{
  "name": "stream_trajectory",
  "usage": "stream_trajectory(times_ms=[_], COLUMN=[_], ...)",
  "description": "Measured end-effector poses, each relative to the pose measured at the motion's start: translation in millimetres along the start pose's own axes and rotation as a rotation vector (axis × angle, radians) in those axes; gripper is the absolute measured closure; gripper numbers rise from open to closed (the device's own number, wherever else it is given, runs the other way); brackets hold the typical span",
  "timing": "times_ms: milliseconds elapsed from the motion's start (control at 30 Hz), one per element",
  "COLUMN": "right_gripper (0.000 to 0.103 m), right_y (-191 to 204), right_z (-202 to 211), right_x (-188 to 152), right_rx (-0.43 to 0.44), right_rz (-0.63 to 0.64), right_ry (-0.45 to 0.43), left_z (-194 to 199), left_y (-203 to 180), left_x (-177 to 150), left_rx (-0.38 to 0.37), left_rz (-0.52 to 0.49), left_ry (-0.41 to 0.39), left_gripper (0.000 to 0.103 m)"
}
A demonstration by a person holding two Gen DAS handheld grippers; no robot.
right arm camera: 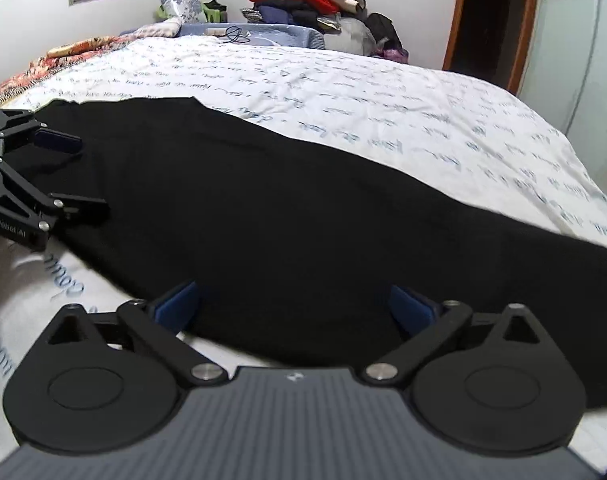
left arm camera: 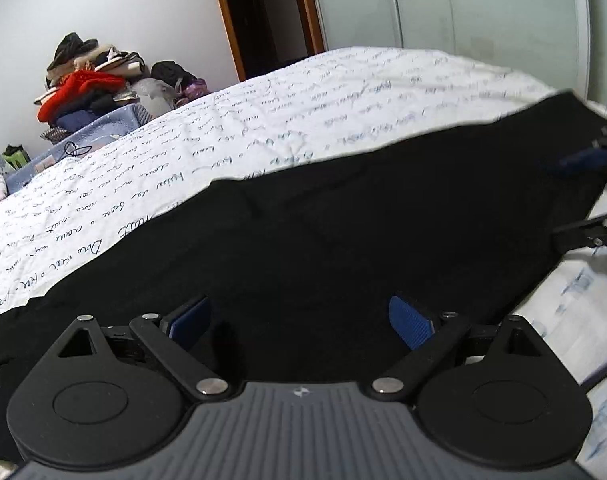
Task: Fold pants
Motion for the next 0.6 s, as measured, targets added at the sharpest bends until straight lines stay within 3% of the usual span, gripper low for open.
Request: stream_trajectory(times_ms=[67, 167, 267, 400, 467, 600], right_gripper=[0.000, 0.000, 0.000, 0.000, 0.000, 0.000], right_y=[-12, -40, -71, -95, -102, -139], right_z=[14, 21, 15, 12, 24, 51], right_x=[-1, -1, 2, -19, -22, -24], right_rx=[0.001, -0.109, -0.191, -0.220, -0.214, -0.283], right_rz=[-0.050, -0.082, -0.162, -0.170, -0.179, -0.272], right_ry=[-0.033, -0.089, -0.085, -0.013, -0.024, -0.119], left_z=[5, -1, -16, -35, -35, -35], left_y=[-7, -26, -49, -68, -72, -72], left_x=[14, 35, 51, 45, 45, 56], left_rx=[-0.038, -0.093, -0.132, -0.096, -0.098, -0.096], left_rz=[0.028, 0.052, 0.028, -0.045, -0.058, -0.048], left_ry=[-0.033, -0.061, -0.064, -0.023, -0.050, -0.093], left_gripper=[0.006, 0.006, 0.006, 0.006, 0.006, 0.006])
Point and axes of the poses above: each gripper's, at about its wrist camera, not at the fingertips, and z roughly against the way its jaws point, y to its left, x to its top, the point moved 9 cm from there along -z, roughly the way its jaws point, and after that the axes turned 2 degrees about -x, right-handed, at the moved point
